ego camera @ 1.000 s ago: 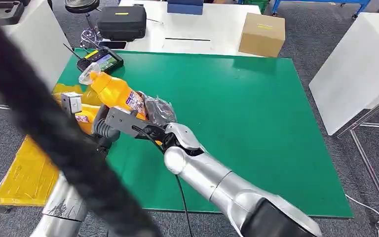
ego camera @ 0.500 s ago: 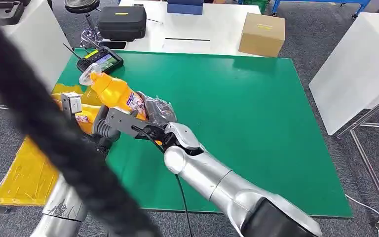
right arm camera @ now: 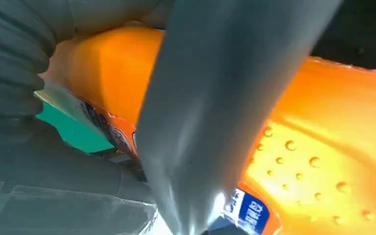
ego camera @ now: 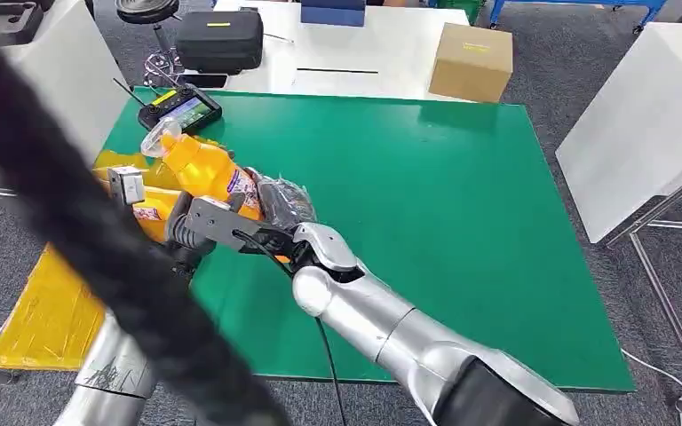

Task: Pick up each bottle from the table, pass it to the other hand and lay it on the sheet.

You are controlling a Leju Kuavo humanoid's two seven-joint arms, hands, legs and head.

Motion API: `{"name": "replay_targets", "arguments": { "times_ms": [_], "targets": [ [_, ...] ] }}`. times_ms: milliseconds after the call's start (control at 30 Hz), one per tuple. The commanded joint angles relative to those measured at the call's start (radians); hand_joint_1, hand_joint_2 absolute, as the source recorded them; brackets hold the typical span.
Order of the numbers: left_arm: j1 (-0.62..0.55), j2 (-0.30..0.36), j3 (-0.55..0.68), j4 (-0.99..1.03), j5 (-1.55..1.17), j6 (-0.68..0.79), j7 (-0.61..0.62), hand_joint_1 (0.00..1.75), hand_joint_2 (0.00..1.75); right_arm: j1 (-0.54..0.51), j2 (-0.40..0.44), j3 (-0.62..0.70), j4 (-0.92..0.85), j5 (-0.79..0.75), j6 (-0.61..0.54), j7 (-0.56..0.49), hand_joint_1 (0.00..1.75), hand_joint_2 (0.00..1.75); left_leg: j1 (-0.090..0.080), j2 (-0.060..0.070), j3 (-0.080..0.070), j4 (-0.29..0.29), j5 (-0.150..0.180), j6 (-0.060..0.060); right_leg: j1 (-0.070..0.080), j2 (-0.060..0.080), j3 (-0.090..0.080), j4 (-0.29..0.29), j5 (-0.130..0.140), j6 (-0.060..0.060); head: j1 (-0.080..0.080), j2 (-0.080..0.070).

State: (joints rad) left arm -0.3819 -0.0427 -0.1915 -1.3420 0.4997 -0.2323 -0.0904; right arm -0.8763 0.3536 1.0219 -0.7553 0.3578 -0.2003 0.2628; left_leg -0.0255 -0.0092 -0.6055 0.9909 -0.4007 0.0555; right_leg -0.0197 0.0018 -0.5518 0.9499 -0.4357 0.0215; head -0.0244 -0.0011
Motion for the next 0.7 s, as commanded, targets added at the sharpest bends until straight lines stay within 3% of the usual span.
{"name": "replay_targets", "arguments": {
  "times_ms": [33,233,367,433,700],
  "targets": [
    [-0.065,-0.038,-0.038,-0.017,0.017,-0.052,0.016,1.75,1.75,0.005,-0.005,0.117,0.004,-0.004,0.042,0.018,1.75,1.75,0.002,-0.003,0.004,0.000,-0.001,-0.005,0.002,-0.004,0.005,-0.002,-0.002,-0.002,0.000,0.000],
    [-0.048,-0.039,-0.026,-0.029,0.069,-0.079,0.044,1.75,1.75,0.007,-0.005,0.125,0.007,-0.011,0.039,0.016,1.75,1.75,0.002,-0.002,0.002,0.000,0.000,-0.004,0.001,-0.003,0.003,-0.001,-0.001,-0.002,0.000,0.000],
    [-0.056,-0.036,-0.027,-0.015,0.087,-0.092,0.043,1.75,1.75,0.010,-0.005,0.128,0.009,-0.011,0.035,0.016,1.75,1.75,0.002,-0.003,0.009,-0.003,-0.002,-0.009,0.001,-0.004,0.011,-0.003,-0.003,-0.004,0.000,0.000],
    [-0.060,-0.037,-0.026,-0.011,0.094,-0.095,0.043,1.75,1.75,0.010,-0.005,0.131,0.011,-0.011,0.035,0.017,1.75,1.75,0.002,-0.004,0.003,-0.001,-0.001,-0.005,0.002,-0.004,0.005,-0.002,-0.002,-0.002,0.000,0.000],
    [-0.071,-0.041,-0.021,-0.006,0.117,-0.100,0.051,1.75,1.75,0.016,-0.005,0.132,0.021,-0.011,0.032,0.013,1.75,1.75,0.002,-0.004,0.005,-0.001,-0.001,-0.006,0.001,-0.004,0.006,-0.002,-0.002,-0.002,0.000,0.000]
  ]
}}
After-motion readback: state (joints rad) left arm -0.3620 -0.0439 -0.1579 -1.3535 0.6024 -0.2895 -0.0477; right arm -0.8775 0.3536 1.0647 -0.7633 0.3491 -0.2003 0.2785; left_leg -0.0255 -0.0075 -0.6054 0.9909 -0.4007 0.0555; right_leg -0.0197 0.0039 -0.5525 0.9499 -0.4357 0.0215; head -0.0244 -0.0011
